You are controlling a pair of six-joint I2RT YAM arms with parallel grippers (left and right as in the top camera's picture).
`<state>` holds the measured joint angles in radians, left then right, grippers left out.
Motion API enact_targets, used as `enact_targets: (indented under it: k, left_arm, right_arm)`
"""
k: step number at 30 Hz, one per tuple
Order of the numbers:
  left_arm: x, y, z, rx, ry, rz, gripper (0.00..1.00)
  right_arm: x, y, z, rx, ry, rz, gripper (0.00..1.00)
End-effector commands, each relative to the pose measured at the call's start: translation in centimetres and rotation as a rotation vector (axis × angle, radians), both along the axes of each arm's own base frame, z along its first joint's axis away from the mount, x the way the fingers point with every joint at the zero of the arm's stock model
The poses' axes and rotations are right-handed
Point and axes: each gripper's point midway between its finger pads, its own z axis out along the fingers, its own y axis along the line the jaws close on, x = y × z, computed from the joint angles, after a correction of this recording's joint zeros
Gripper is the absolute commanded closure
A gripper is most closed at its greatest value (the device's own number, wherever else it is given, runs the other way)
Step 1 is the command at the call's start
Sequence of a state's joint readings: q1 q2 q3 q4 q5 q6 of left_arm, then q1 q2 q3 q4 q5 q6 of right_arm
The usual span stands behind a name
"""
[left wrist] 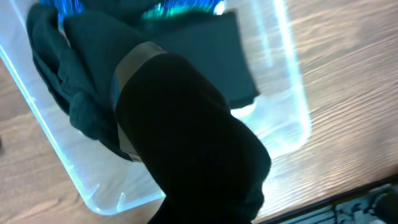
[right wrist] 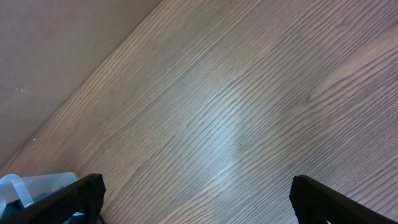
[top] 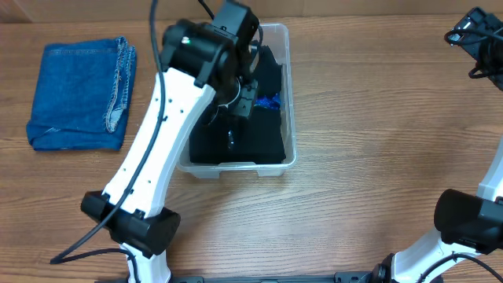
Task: Pack container
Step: 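Lift the black cloth and carry it over the bin, then lower the black cloth into the bin's middle and release it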
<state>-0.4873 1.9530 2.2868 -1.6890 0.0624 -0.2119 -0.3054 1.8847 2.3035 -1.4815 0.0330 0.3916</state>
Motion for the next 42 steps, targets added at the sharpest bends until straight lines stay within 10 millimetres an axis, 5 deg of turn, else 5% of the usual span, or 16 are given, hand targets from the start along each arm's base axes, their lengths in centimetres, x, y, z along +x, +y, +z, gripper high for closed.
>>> enact_targets:
  k: [1, 8, 15, 16, 19, 22, 28, 33, 36, 42]
  left_arm:
    - [-0.3, 1.2, -1.8, 0.071, 0.043, 0.032, 0.96]
    - [-1.7, 2.9, -5.7, 0.180, 0.159, 0.023, 0.96]
    - [-2.0, 3.8, -6.9, 0.213, 0.193, 0.032, 0.96]
    - [-1.7, 3.6, -6.9, 0.206, 0.182, 0.033, 0.89]
    - [-0.2, 2.5, -6.9, 0.160, 0.118, 0.033, 0.29]
    - [1.7, 0.0, -6.6, 0.059, 0.041, 0.016, 0.14]
    - [4.1, -4.0, -5.4, -0.137, -0.049, -0.020, 0.14]
    - [1.7, -5.6, -5.3, -0.200, -0.001, -0.273, 0.25]
    - [-0.6, -3.8, -6.6, -0.086, 0.065, -0.405, 0.26]
    - [-0.4, -0.4, -11.7, 0.043, 0.148, -0.225, 0.25]
  right_arm:
    - [-0.1, 0.0, 0.7, -0.011, -0.021, -0.004, 0.00]
    - [-0.1, 0.0, 0.7, -0.010, -0.021, -0.004, 0.00]
    - [-0.1, 0.0, 0.7, -0.010, -0.021, -0.004, 0.00]
    - [-0.1, 0.0, 0.7, -0.010, -0.021, -0.004, 0.00]
    - [-0.1, 0.0, 0.7, -0.010, -0.021, -0.004, 0.00]
    - [-0.1, 0.0, 0.7, -0.010, -0.021, -0.004, 0.00]
    - [-0.1, 0.0, 0.7, -0.010, -0.021, -0.004, 0.00]
    - [-0.1, 0.0, 0.7, -0.010, -0.021, -0.004, 0.00]
    - [-0.1, 0.0, 0.7, -0.010, -0.021, -0.004, 0.00]
    - [-0.1, 0.0, 0.7, -0.010, -0.021, -0.004, 0.00]
